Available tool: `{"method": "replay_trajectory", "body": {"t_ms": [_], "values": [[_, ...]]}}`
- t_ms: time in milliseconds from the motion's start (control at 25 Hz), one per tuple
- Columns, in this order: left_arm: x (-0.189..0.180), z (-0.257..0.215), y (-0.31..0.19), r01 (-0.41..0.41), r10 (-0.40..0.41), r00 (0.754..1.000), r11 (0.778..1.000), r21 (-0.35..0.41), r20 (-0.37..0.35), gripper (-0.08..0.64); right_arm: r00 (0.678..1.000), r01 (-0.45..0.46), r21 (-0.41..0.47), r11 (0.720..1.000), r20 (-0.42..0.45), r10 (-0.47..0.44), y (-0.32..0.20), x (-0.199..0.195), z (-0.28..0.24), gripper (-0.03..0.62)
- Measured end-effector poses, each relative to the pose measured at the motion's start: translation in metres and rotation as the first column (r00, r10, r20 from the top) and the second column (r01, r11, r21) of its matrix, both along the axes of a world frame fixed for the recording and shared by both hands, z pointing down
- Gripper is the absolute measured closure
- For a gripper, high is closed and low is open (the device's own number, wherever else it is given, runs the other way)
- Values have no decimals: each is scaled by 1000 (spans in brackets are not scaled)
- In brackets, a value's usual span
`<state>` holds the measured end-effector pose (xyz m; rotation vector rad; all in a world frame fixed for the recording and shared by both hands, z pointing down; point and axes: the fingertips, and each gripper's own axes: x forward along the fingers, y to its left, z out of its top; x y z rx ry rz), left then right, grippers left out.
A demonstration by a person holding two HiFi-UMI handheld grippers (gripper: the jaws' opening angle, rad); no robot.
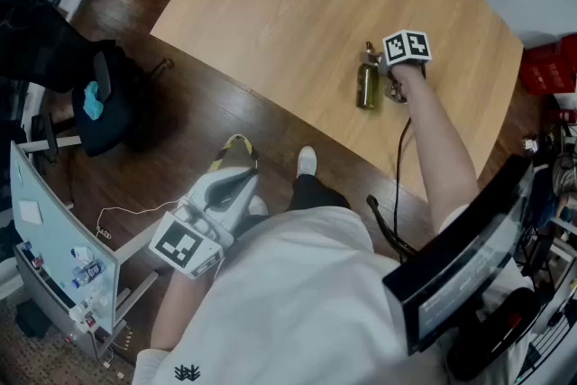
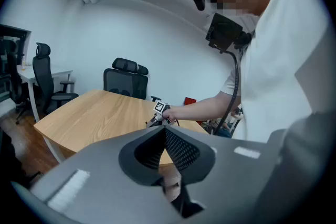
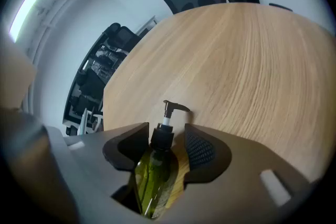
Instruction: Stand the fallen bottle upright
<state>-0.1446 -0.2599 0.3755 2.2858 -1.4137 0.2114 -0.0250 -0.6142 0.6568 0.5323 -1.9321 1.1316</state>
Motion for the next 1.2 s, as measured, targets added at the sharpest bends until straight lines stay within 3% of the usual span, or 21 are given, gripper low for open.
{"method": "replay_trajectory", "body": {"t_ms": [120,200,280,400,480,560,680,760,880,1000,1120,1200], "values": [[-4,-1,0,9,-9,1000,1000,3,-3,560,999,-24,-71,997,46,27,6,-5,0,417],[-6,-1,0,12,-12,1000,1000,2,-5,560,998,-15,-69,998,59,19,10,-9,-3,453],[-7,-1,-2,9,-9,1000,1000,-1,-4,560,996,0,0,1000,85,0,8,-13,-14,457],[-10,-2,-9,1,-1,1000,1000,-2,1,560,989,15,222,975,137,-46,-3,-19,-54,460],[-12,-2,-15,-2,2,1000,1000,-2,3,560,984,26,383,924,151,-90,-8,-21,-83,462],[-11,-4,-19,-10,10,1000,1000,1,5,560,979,42,521,853,150,-140,-5,-22,-104,462],[-9,-7,-22,-24,24,1000,1000,9,11,560,970,84,700,709,105,-219,12,-20,-124,461],[-10,-7,-22,-25,25,1000,1000,6,13,560,969,92,770,631,77,-235,28,-16,-130,462],[-11,-6,-18,-25,25,1000,1000,-4,13,560,976,73,818,571,59,-210,47,-4,-130,462],[-10,-5,-12,-31,31,999,999,-11,12,560,978,47,827,560,76,-194,51,3,-129,460],[-8,-6,-4,-41,41,999,999,-12,9,560,975,49,807,588,90,-204,49,-1,-125,449],[-6,-8,4,-57,57,998,998,-8,9,560,982,44,794,607,78,-173,44,2,-124,393]]}}
